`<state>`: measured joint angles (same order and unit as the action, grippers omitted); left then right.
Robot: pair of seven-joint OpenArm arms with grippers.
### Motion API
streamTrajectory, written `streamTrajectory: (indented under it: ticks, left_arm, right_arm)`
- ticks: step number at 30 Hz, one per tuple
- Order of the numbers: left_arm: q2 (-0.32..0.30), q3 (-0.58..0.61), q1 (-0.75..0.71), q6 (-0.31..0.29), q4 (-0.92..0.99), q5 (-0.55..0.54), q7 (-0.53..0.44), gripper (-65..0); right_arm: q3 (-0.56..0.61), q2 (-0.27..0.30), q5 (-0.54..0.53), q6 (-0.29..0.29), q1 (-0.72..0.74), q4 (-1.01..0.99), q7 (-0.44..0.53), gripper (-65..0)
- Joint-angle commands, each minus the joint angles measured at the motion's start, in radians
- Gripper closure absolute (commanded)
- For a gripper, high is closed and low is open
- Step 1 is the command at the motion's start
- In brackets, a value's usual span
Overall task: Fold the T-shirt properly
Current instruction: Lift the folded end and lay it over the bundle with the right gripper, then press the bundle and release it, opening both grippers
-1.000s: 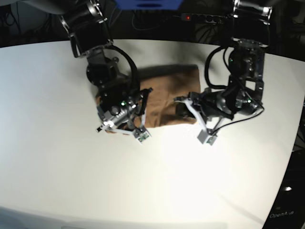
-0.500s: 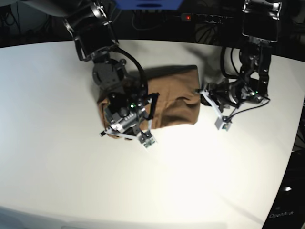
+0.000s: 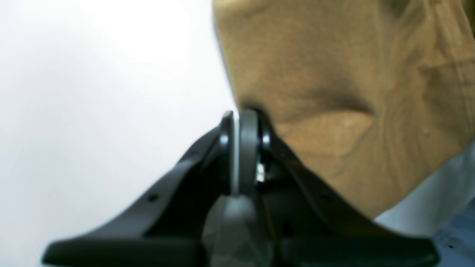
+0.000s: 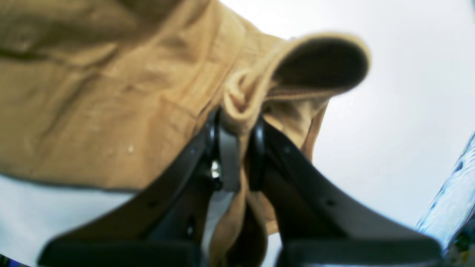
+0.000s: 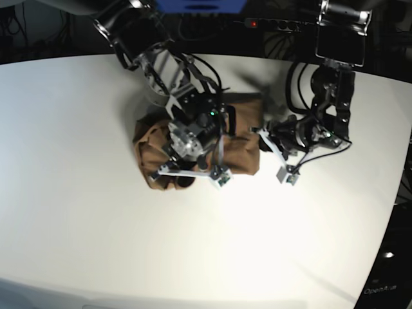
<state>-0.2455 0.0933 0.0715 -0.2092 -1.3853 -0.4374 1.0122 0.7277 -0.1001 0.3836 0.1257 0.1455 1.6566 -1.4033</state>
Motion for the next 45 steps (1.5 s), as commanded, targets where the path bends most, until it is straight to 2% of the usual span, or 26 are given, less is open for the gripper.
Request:
streamTrajectory:
  ticks: [1,8,15,18,24,33,41,45]
  left_arm:
    - [-0.004,0.006,-0.006,0.021,0.019,0.062,0.047,-3.7]
    - [-0.005,0.007,-0.006,0.021,0.019,0.062,0.047,-3.7]
    - [-0.004,0.006,0.007,0.021,0.019,0.062,0.050,-3.7]
    - [-0.008,0.006,0.007,0.021,0.019,0.062,0.047,-3.7]
    - [-0.010,0.007,0.027,0.021,0.019,0.064,0.047,-3.7]
    - [-0.010,0.061,0.035,0.021,0.019,0.064,0.047,-3.7]
    - [-0.004,0.059,0.032,0.021,0.011,0.058,0.056,-3.7]
    - [-0.004,0.056,0.032,0.021,0.008,0.056,0.056,-3.7]
  right_arm:
    - [-0.001,-0.010,0.024,-0.007,0.024,0.014,0.007,-0.7]
    - [0.000,0.001,0.059,-0.007,0.029,0.015,0.007,-0.7]
    - [0.092,-0.056,0.088,-0.011,-0.004,0.023,0.007,-0.7]
    - [0.155,-0.057,0.165,-0.056,-0.031,0.055,0.007,-0.7]
    - [0.211,-0.057,0.179,-0.136,-0.065,0.142,0.007,-0.7]
    - [0.249,-0.057,0.179,-0.148,-0.068,0.208,0.055,-0.7]
    - [0.254,-0.057,0.177,-0.149,-0.068,0.205,0.068,-0.7]
    - [0.254,-0.057,0.174,-0.149,-0.083,0.204,0.114,-0.7]
